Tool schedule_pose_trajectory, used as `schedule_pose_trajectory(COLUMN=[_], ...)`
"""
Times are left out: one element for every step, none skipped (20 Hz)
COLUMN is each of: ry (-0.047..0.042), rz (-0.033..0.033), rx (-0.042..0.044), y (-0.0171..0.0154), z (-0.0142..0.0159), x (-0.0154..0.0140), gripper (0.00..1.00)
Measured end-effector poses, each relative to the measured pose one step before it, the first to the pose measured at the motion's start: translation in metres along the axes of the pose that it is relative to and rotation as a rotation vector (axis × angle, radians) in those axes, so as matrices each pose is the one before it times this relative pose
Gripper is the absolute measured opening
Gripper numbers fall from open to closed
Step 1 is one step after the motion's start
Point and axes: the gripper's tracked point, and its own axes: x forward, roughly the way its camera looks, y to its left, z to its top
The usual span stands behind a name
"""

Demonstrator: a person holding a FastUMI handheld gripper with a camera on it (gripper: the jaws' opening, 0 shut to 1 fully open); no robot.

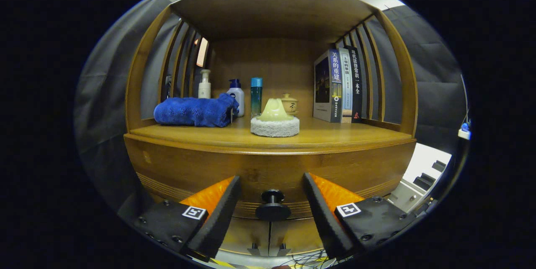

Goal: Pull open the drawer, take out the items inside it, and place them on the countertop above the cabinet.

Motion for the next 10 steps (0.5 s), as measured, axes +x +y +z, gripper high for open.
schedule_pose_trajectory(ry=[-0.01032, -0.01383, -0.01489, -0.01480, -0.01046, -0.00619, -0.00488, -0.00771, -0.00943, -0.00302], rz=[-0.00137, -0.00172, -0.00049, 0.00122, 0.00283, 0.00602, 0.00833, 0.00170, 0.00394, 0.00831], rx=[0.01641, 0.00852, 0.00343, 0.00013, 0.00321, 0.00778, 0.00771, 0.00330, -0.00215, 0.00005], y=[-0.00233, -0.00235, -0.00183, -0.00154, -0.00045, 0.00056, 0.00044, -0.00023, -0.00157, 0.00093], z=[0.00661, 0.00746, 0.00747, 0.00809, 0.00721, 0.00686, 0.00674, 0.00825, 0.00892, 0.00662], x=[-0.00393, -0.00668, -0.00719, -0.00825, -0.01026, -0.01108, -0.01180, -0.01200, -0.01164, -0.01165], gripper=[0.97, 0.96, 0.96, 0.96, 0.96, 0.97, 0.97, 0.97, 0.97, 0.97])
